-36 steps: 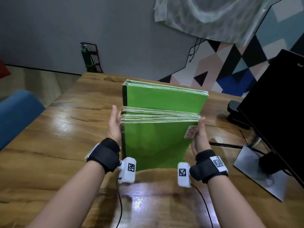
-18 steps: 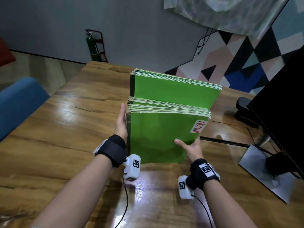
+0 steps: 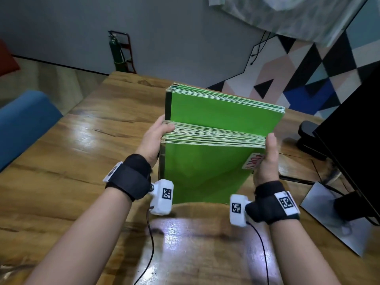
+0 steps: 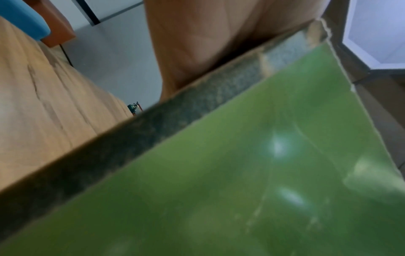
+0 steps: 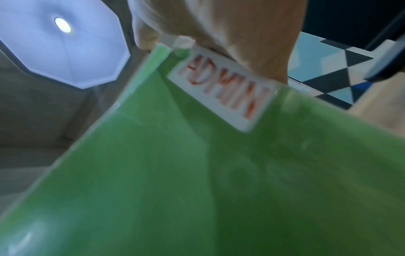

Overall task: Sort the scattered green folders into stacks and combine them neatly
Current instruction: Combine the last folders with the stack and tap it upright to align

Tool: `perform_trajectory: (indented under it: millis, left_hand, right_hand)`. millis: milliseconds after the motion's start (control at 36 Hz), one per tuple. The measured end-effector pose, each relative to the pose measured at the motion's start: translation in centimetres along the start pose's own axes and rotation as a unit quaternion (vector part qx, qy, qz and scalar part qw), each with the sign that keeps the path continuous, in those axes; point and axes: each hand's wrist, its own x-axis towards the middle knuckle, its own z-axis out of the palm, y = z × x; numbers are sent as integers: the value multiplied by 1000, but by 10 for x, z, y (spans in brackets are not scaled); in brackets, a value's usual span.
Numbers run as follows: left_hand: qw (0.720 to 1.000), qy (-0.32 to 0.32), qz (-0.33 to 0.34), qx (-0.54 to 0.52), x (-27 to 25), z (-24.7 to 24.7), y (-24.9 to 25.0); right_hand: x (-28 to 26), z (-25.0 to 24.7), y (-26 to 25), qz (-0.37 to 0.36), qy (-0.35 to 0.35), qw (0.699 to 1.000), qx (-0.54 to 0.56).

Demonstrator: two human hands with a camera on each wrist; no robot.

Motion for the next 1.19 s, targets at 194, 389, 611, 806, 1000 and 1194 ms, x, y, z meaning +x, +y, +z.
perform_trajectory:
  millis: [194,389,611,806,1000,1194]
  left_hand:
    - [997,6,-11,-81,-8,4,-2]
    - [993,-41,104,-27,-14,-1,-14]
    - [969,-92,14,230,6,-41,-85]
    - [919,-169,-90,346,-3,-52,-112]
    - [917,-120,-110,363,-4,-50,-130]
    - [907,-84,-113,397,6,-44,-129]
  right_hand:
    - [23,11,-13,-21,33,998,-48]
    - [22,18,-12,-20,65,997,-38]
    - [-17,-14,47,69,-46,988,-128]
    - [-29,-40,106,164,-197,917,-306]
    - [-35,-30,122,156,-174,926,-297]
    - [-34,-24,135,133,-97,940,-299]
